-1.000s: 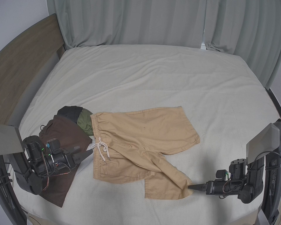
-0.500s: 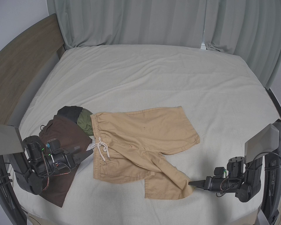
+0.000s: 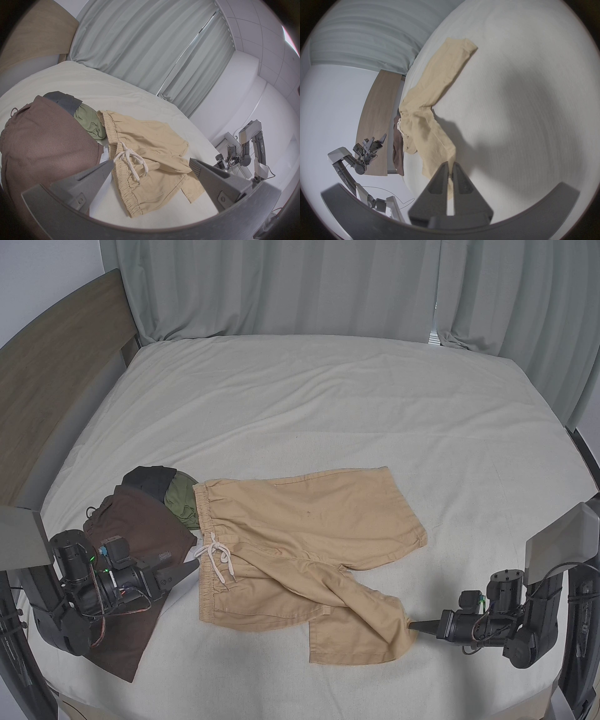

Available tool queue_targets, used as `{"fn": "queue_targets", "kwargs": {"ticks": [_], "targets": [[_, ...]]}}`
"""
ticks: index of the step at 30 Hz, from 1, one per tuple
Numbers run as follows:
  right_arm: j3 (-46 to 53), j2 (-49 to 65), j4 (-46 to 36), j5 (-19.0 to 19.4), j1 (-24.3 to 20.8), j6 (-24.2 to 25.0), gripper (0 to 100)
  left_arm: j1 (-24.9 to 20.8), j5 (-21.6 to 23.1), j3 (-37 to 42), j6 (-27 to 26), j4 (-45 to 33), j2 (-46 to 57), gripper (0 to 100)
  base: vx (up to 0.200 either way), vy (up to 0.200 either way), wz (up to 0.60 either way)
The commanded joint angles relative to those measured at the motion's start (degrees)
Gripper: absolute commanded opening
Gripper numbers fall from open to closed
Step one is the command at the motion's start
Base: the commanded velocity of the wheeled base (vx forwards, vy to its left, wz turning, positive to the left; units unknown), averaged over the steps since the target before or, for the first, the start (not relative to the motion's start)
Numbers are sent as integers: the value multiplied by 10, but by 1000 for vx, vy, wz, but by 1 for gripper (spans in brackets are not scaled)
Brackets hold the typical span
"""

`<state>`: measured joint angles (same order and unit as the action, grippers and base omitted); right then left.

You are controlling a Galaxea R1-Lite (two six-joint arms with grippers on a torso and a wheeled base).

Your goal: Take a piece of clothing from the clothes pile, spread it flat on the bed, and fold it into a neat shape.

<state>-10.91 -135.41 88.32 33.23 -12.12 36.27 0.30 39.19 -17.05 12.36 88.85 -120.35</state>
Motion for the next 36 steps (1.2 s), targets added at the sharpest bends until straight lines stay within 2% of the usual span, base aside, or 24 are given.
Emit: {"fn": "queue_targets", "kwargs": {"ticks": [1,13,18,25,36], "targets": [[-24,25,-1,-14,24,-1,0,0,0,0,0,0,-2,100,0,0,0],[-91,25,-1,-22,54,-7,0,0,0,0,0,0,-2,100,0,0,0],[-111,25,-1,-25,81,-20,0,0,0,0,0,0,-2,100,0,0,0],[-150,25,-1,-26,87,-28,0,0,0,0,0,0,-2,100,0,0,0],[-199,7,-1,-54,104,-34,0,1,0,0,0,0,-2,100,0,0,0]]}}
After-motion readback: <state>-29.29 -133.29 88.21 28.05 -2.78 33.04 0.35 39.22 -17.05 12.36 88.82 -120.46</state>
